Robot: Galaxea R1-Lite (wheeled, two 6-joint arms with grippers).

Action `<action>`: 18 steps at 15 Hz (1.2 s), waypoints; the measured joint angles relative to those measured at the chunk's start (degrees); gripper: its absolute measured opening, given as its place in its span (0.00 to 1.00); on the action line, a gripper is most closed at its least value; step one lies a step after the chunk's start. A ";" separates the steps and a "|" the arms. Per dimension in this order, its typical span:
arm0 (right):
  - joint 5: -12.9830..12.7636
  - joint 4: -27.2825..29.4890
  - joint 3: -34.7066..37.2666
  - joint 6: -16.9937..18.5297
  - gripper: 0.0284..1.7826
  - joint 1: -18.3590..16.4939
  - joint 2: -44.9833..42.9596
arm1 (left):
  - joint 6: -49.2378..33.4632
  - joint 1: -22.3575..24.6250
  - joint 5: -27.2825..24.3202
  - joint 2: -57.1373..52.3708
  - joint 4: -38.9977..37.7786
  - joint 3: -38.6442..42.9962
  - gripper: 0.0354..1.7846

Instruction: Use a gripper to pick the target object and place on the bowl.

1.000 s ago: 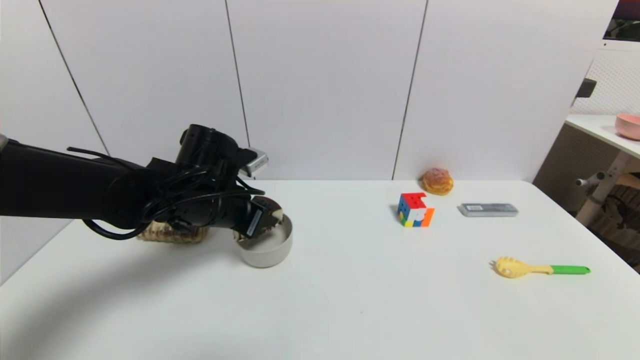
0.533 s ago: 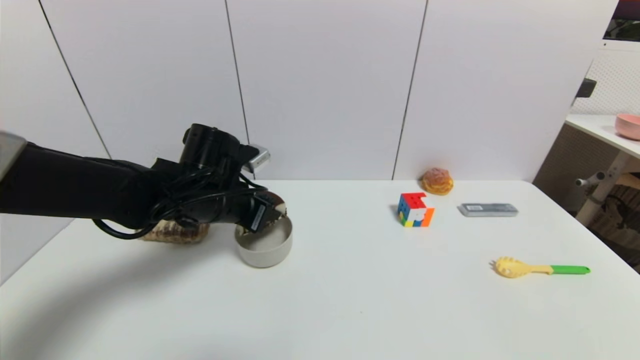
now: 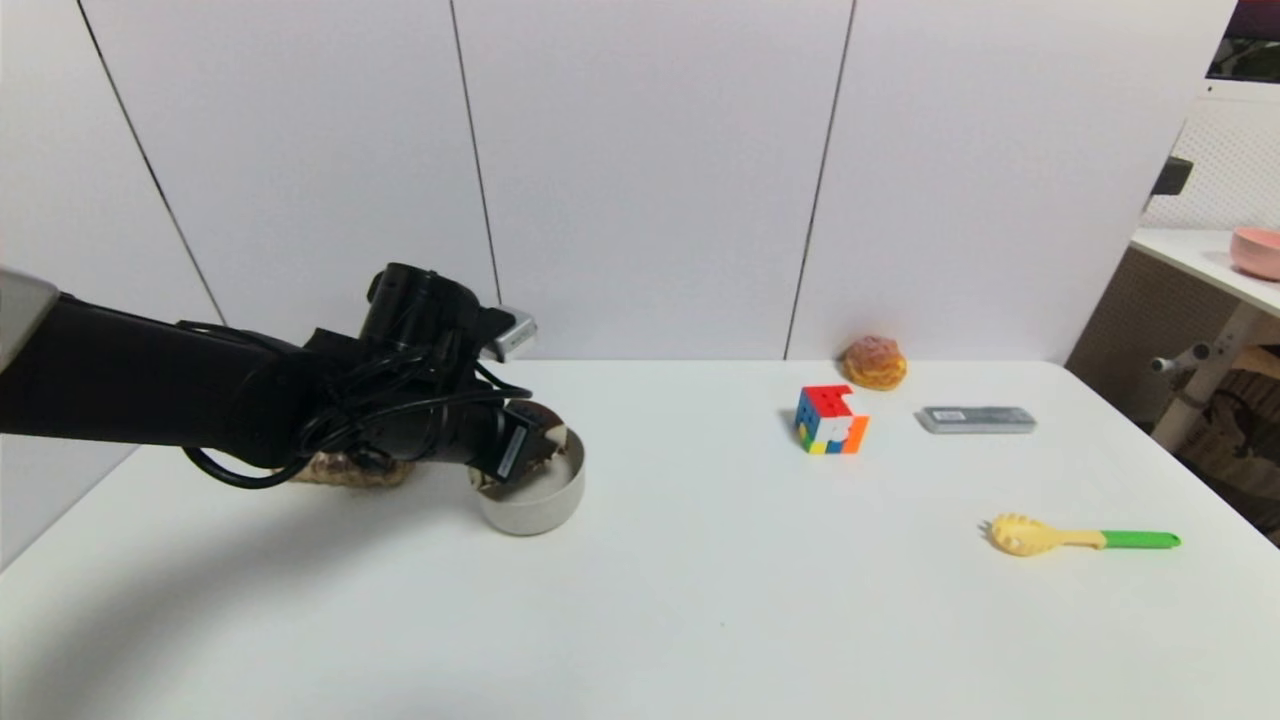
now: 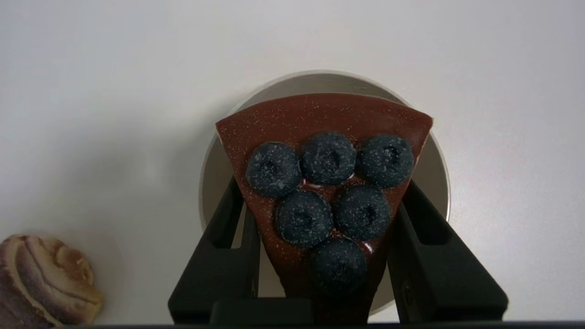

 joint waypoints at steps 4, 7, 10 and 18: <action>0.02 -0.02 0.00 -0.02 0.96 -0.02 0.00 | -0.02 -0.07 0.00 -0.05 0.02 0.35 0.42; 0.02 0.00 0.00 0.00 0.96 -0.02 0.00 | -0.05 -0.13 -0.05 0.06 0.02 0.38 0.44; 0.02 -0.02 0.00 0.02 0.96 -0.02 0.00 | 0.01 -0.13 -0.10 0.20 0.05 0.20 0.60; 0.02 0.00 0.00 0.02 0.96 0.00 0.00 | 0.06 -0.13 -0.02 -0.11 0.10 -0.63 0.83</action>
